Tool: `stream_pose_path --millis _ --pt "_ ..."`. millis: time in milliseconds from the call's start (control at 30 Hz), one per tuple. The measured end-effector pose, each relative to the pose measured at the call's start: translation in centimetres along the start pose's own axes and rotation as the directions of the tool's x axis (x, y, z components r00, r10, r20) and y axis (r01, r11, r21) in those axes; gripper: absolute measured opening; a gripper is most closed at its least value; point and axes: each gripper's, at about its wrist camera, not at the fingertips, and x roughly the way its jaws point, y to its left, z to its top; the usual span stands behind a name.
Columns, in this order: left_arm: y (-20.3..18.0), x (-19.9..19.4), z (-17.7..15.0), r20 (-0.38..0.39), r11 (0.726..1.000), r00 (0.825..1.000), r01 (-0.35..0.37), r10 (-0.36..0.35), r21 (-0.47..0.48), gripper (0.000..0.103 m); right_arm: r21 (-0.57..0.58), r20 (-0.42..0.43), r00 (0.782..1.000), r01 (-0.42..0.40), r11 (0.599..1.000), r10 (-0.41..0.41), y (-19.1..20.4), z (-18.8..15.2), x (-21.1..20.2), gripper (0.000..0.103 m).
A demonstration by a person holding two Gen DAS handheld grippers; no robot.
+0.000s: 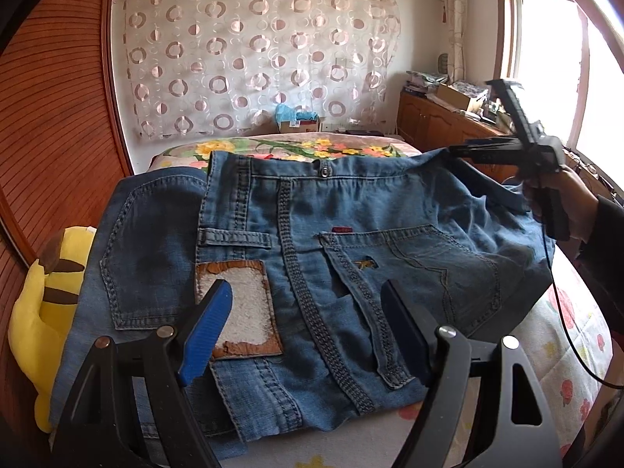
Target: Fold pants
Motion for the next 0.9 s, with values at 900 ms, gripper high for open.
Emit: stream_pose_path --millis 900 --pt "-2.4 1.6 -0.1 -0.027 1.000 1.000 0.015 -0.015 0.008 0.079 0.057 -0.207 0.978 0.027 0.998 -0.014 -9.2 -8.2 2.8 0.049"
